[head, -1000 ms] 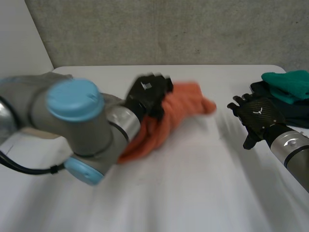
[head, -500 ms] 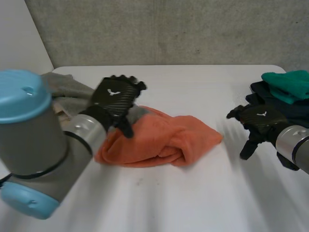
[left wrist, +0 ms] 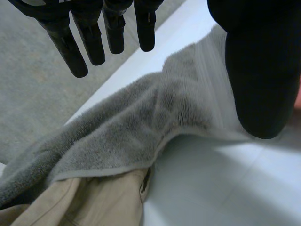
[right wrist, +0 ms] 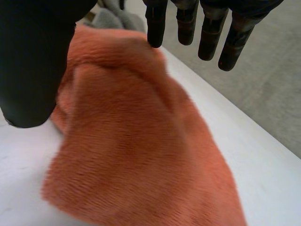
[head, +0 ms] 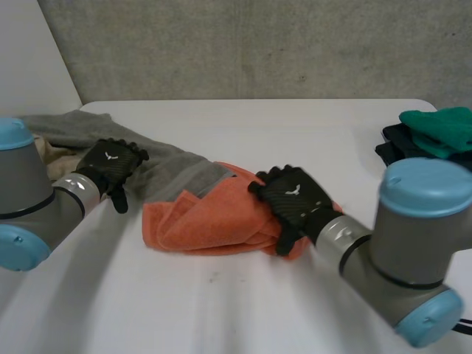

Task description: Fold the laundry.

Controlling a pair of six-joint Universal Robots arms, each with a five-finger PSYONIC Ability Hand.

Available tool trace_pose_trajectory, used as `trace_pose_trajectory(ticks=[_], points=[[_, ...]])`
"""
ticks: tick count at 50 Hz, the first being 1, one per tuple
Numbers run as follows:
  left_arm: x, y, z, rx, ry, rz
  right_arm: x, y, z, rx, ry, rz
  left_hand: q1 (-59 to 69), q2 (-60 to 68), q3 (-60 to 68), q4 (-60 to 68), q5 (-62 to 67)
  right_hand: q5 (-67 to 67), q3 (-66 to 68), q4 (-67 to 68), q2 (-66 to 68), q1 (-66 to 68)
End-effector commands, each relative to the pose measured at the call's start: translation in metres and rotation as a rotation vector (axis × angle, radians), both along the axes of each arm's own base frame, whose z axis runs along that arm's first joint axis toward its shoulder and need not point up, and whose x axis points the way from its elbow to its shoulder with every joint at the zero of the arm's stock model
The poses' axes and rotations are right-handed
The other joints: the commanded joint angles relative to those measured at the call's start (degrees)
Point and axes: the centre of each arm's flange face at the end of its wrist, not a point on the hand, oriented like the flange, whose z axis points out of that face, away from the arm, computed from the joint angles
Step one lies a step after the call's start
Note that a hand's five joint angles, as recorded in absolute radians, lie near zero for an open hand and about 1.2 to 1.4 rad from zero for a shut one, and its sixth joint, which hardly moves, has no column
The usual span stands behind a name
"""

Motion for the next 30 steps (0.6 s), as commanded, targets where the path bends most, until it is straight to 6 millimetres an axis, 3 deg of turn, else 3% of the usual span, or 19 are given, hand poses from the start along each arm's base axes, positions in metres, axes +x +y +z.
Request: trace_pose_trajectory(ticks=[1,5,6,8,12,16,21,26,30], points=[[-0.005,-0.016,-0.027,0.027,-0.035,-0.037,0.014,-0.004,-0.032,-0.038,0.130,-0.019,-0.4,0.9,0.2,0.7,1.2,2.4,3.8,2.3,3.7,3.4],[-0.010,-0.021,-0.036,0.028,-0.036,-0.082,0.009,-0.016,-0.031,-0.081,0.158,-0.090,3.3,4.6,3.9,4.4,4.9,59.7,61.1,59.5,61.0,60.6],[-0.012,-0.023,-0.039,0.028,-0.030,-0.101,0.008,-0.018,-0.029,-0.096,0.148,-0.107,5.2,6.4,5.7,6.2,6.7,66.4,67.9,66.3,67.7,67.4],[-0.015,-0.024,-0.041,0.024,-0.023,-0.121,0.007,-0.018,-0.025,-0.118,0.125,-0.114,7.9,9.1,8.4,8.9,9.4,66.5,67.9,66.4,67.8,67.5],[-0.018,-0.031,-0.047,-0.009,-0.014,-0.148,-0.003,-0.013,0.001,-0.189,0.078,-0.132,13.8,15.0,14.3,14.8,15.3,66.5,67.9,66.4,67.8,67.5],[-0.020,-0.038,-0.050,-0.052,-0.009,-0.149,-0.039,-0.031,0.018,-0.206,0.070,-0.243,21.8,23.0,22.4,22.9,23.4,66.5,67.9,66.4,67.8,67.5],[-0.022,-0.045,-0.049,-0.090,-0.001,-0.146,-0.067,-0.047,0.027,-0.219,0.069,-0.324,35.6,36.8,36.2,36.7,37.2,66.5,67.9,66.4,67.8,67.5],[-0.021,-0.049,-0.053,-0.091,-0.005,-0.136,-0.103,-0.074,0.031,-0.211,0.078,-0.419,38.3,39.6,38.9,39.4,39.9,66.5,67.9,66.4,67.8,67.5],[-0.020,-0.052,-0.056,-0.089,-0.010,-0.120,-0.117,-0.082,0.034,-0.193,0.082,-0.445,43.7,44.9,44.2,44.7,45.2,66.5,67.9,66.4,67.8,67.5]])
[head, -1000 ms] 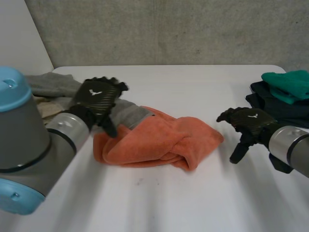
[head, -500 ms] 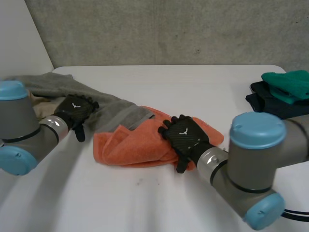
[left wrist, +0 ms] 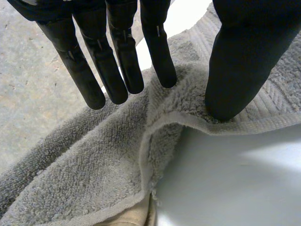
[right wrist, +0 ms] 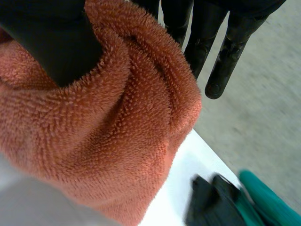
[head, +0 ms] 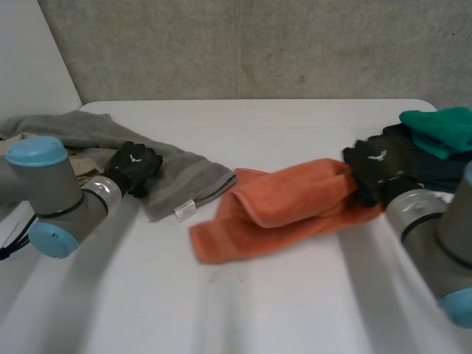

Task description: Fold the laundry.

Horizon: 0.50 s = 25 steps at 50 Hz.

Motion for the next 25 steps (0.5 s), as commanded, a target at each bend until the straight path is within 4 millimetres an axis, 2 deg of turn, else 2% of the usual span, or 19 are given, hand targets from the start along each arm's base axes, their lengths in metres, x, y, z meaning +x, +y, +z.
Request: trace_pose_trajectory(ticks=[1,3,7,8,11,15,19,20,21,22,25], points=[[0.001,-0.005,-0.004,-0.002,-0.007,0.023,-0.034,-0.022,0.003,0.028,-0.002,-0.075,12.9,12.9,13.0,12.9,13.4,15.1,13.5,46.9,12.5,21.3],[0.002,-0.005,-0.004,-0.002,-0.007,0.026,-0.036,-0.024,0.003,0.032,-0.001,-0.078,13.3,13.2,13.4,13.2,13.8,15.1,13.5,46.9,12.5,21.3],[0.002,-0.006,-0.003,-0.003,-0.008,0.035,-0.037,-0.024,0.003,0.034,-0.003,-0.077,23.7,23.6,23.8,23.7,24.2,15.1,13.5,46.9,12.5,21.3],[0.003,-0.007,-0.002,-0.009,-0.011,0.047,-0.037,-0.024,0.003,0.035,-0.004,-0.076,33.5,33.5,33.6,33.5,34.0,15.1,13.5,46.9,12.5,21.3],[0.006,-0.010,0.001,-0.021,-0.016,0.078,-0.036,-0.024,0.002,0.038,-0.009,-0.075,33.6,33.6,33.7,33.6,34.1,15.1,13.5,46.9,12.5,21.3],[0.013,-0.023,0.017,-0.080,-0.025,0.173,-0.036,-0.023,0.002,0.041,-0.011,-0.072,33.6,33.6,33.7,33.6,34.1,15.1,13.5,46.9,12.5,21.3],[0.034,-0.050,0.060,-0.228,0.004,0.335,-0.035,-0.023,0.001,0.042,-0.011,-0.069,33.6,33.6,33.7,33.6,34.1,15.1,13.5,46.9,12.5,21.3],[0.064,-0.068,0.101,-0.369,0.038,0.476,-0.034,-0.022,0.002,0.041,-0.011,-0.068,33.6,33.6,33.7,33.6,34.1,15.1,13.5,46.9,12.5,21.3],[0.072,-0.071,0.110,-0.399,0.044,0.507,-0.034,-0.022,0.001,0.042,-0.011,-0.066,33.6,33.6,33.7,33.6,34.1,15.1,13.5,46.9,12.5,21.3],[0.096,-0.078,0.138,-0.509,0.075,0.611,-0.034,-0.022,0.001,0.044,-0.010,-0.066,33.6,33.6,33.7,33.6,34.1,15.1,13.5,46.9,12.5,21.3],[0.120,-0.080,0.174,-0.664,0.123,0.720,-0.033,-0.021,0.000,0.047,-0.010,-0.065,33.6,33.6,33.7,33.6,34.1,15.1,13.5,46.9,12.5,21.3]])
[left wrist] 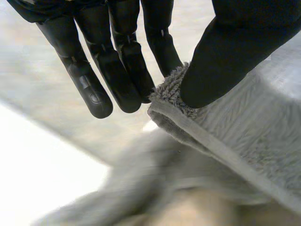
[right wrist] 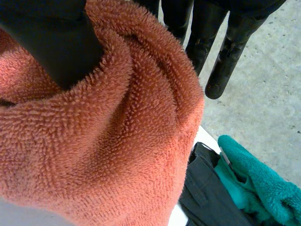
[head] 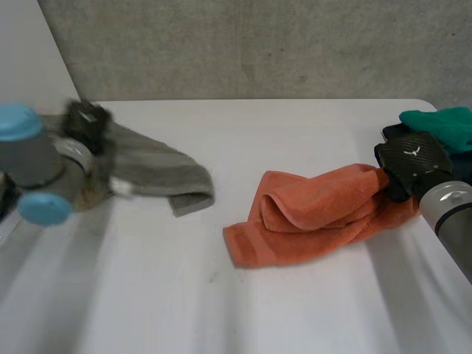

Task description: Fold the laundry.

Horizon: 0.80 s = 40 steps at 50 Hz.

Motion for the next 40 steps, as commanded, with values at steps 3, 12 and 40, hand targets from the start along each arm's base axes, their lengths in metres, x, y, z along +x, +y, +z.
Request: trace_pose_trajectory(ticks=[3,12,40], points=[[0.077,-0.022,0.113,-0.484,0.088,0.333,0.002,0.002,-0.002,0.008,0.002,0.006,13.5,10.3,10.7,10.1,12.7,15.1,13.5,46.9,12.5,21.3],[0.009,0.020,0.053,-0.303,-0.008,0.027,0.002,0.003,-0.003,0.012,0.005,0.004,-54.5,-57.7,-57.3,-57.9,-55.3,15.1,13.5,46.9,12.5,21.3],[-0.139,0.189,-0.005,0.408,0.402,-0.520,0.004,0.013,0.004,0.055,-0.004,0.069,-53.0,-56.2,-55.8,-56.4,-53.7,15.1,13.5,46.9,12.5,21.3]])
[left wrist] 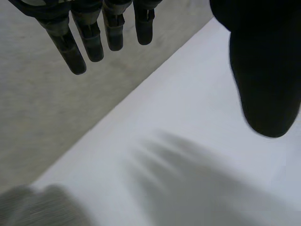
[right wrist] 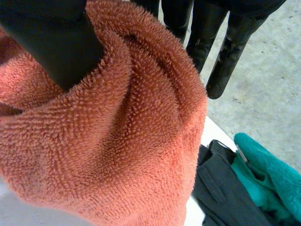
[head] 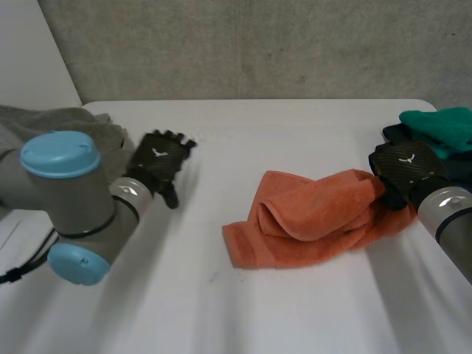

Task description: Fold the laundry.

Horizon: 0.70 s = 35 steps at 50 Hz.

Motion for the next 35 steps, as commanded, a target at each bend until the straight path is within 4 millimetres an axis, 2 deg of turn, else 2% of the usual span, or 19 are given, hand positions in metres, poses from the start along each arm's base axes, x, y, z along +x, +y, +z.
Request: trace_pose_trajectory(ticks=[1,2,8,13,14,16,17,20,21,23,27,28,29,31,32,35], points=[[-0.042,0.046,0.004,0.157,0.217,-0.180,0.002,0.003,0.005,0.000,-0.013,0.028,1.3,0.1,-0.4,0.2,-0.4,15.1,13.5,46.9,12.5,21.3],[-0.052,0.058,0.004,0.165,0.229,-0.223,0.001,0.004,0.007,-0.001,-0.015,0.028,1.3,0.1,-0.4,0.2,-0.4,15.1,13.5,46.9,12.5,21.3],[-0.077,0.075,0.001,0.143,0.244,-0.306,0.003,0.009,0.009,0.004,-0.015,0.037,1.4,0.3,-0.2,0.3,-0.2,15.1,13.5,46.9,12.5,21.3],[-0.097,0.087,-0.016,0.162,0.234,-0.357,0.004,0.013,0.013,0.003,-0.021,0.043,2.6,1.4,1.0,1.5,1.0,15.1,13.5,46.9,12.5,21.3],[-0.102,0.087,-0.025,0.179,0.228,-0.360,0.004,0.013,0.013,0.003,-0.021,0.043,4.4,3.3,2.8,3.3,2.8,15.1,13.5,46.9,12.5,21.3],[-0.105,0.087,-0.034,0.191,0.220,-0.363,0.004,0.014,0.013,0.004,-0.022,0.043,12.5,11.3,10.9,11.4,10.8,15.1,13.5,46.9,12.5,21.3],[-0.107,0.087,-0.039,0.198,0.214,-0.361,0.005,0.015,0.015,-0.002,-0.023,0.045,25.2,24.0,23.6,24.1,23.5,15.1,13.5,46.9,12.5,21.3],[-0.108,0.085,-0.040,0.195,0.216,-0.357,0.004,0.015,0.019,-0.011,-0.025,0.043,52.7,51.5,51.0,51.5,51.0,15.1,13.5,46.9,12.5,21.3],[-0.107,0.080,-0.035,0.181,0.225,-0.346,0.004,0.016,0.020,-0.016,-0.025,0.043,68.9,67.7,67.2,67.8,67.2,15.1,13.5,46.9,12.5,21.3],[-0.104,0.076,-0.022,0.148,0.242,-0.319,0.004,0.016,0.024,-0.026,-0.027,0.045,69.0,67.9,67.4,67.9,67.4,15.1,13.5,46.9,12.5,21.3],[-0.089,0.062,0.024,0.044,0.304,-0.221,0.005,0.016,0.039,-0.078,-0.040,0.059,69.0,67.9,67.4,67.9,67.4,15.1,13.5,46.9,12.5,21.3],[-0.079,0.054,0.044,-0.002,0.329,-0.170,0.007,0.015,0.045,-0.099,-0.052,0.071,69.0,67.9,67.4,67.9,67.4,6.2,4.6,38.0,3.5,12.3],[-0.074,0.051,0.053,-0.023,0.339,-0.150,0.009,0.014,0.049,-0.108,-0.061,0.083,69.0,67.9,67.4,67.9,67.4,-7.8,-9.3,24.0,-10.4,-1.6],[-0.066,0.047,0.069,-0.064,0.354,-0.125,0.016,0.015,0.056,-0.125,-0.086,0.117,69.0,67.9,67.4,67.9,67.4,-43.7,-45.3,-11.9,-46.4,-37.5],[-0.060,0.046,0.085,-0.100,0.373,-0.111,0.025,0.018,0.065,-0.135,-0.117,0.159,69.0,67.9,67.4,67.9,67.4,-54.9,-56.5,-23.1,-57.5,-48.7],[-0.051,0.045,0.108,-0.149,0.406,-0.097,0.032,0.019,0.075,-0.144,-0.154,0.185,69.0,67.9,67.4,67.9,67.4,-54.9,-56.5,-23.1,-57.5,-48.7]])
